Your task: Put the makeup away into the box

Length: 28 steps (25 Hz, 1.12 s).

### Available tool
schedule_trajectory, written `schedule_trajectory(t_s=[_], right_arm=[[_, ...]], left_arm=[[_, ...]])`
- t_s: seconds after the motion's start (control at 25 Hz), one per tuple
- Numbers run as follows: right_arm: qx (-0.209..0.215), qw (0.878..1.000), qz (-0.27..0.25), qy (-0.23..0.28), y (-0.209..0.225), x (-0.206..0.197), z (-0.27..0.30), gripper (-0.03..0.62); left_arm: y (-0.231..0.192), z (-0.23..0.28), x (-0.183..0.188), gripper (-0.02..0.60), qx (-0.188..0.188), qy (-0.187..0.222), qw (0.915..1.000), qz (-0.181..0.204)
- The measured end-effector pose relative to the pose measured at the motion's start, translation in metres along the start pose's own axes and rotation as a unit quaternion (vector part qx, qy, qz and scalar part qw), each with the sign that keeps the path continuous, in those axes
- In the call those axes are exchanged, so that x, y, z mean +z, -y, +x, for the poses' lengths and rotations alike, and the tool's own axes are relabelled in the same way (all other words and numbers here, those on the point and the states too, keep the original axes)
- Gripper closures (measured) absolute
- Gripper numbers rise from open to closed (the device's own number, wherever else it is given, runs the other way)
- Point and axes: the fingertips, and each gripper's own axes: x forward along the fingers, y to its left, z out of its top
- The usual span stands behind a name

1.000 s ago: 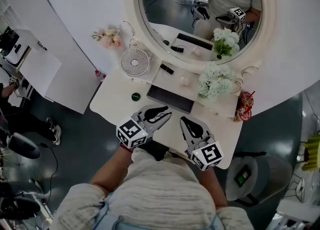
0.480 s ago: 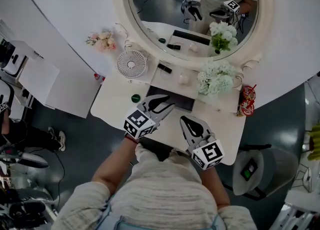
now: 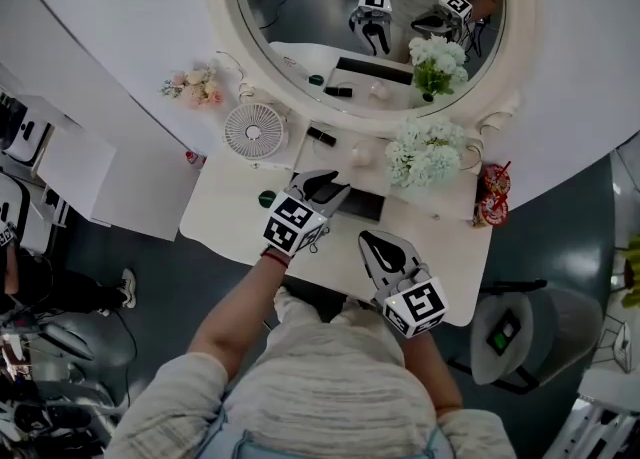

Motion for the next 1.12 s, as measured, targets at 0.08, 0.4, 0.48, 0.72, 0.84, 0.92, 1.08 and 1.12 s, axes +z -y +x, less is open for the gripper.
schedule_trajectory(t_s=[0.08,0.4,0.48,0.72,0.84,0.92,1.08,1.12], right_arm=[[-0.002,1.000,0.003,-0.001,0.003,-0.002,-0.001,0.583],[-0.004,1.000,0.006,-0.003,0.011,-0.005,-0.002,0.583],[-0.003,1.000,0.006,-0.003,0.012,-0.005,-0.002,0.583],[-0.004,1.000,0.007,-0.005,0.014,-0.006,-0.005,0.583],[-0.010,1.000,0.009,-0.006,0.016,-0.007,-0.007,0.583],[-0.014,1.000,0.011,-0.007,0.018,-0.008,-0.008,0.583],[-0.016,1.000,0.009,-0.008,0.019,-0.009,-0.009,0.583],[-0.017,1.000,0.009,-0.008,0.020,-0.010,-0.010,0.583]], left_arm=[[-0.004,0.009,-0.003,0.451,0.011,-0.013,0.9999,-0.002],[-0.022,0.037,-0.017,0.451,0.044,-0.060,0.9972,-0.005],[-0.026,0.042,-0.021,0.451,0.050,-0.072,0.9962,-0.009],[-0.034,0.054,-0.027,0.451,0.057,-0.091,0.9941,-0.017],[-0.035,0.059,-0.029,0.453,0.059,-0.102,0.9930,-0.013],[-0.036,0.062,-0.031,0.483,0.061,-0.109,0.9922,-0.010],[-0.035,0.065,-0.034,0.517,0.064,-0.116,0.9911,-0.002],[-0.035,0.065,-0.034,0.521,0.065,-0.117,0.9911,-0.001]])
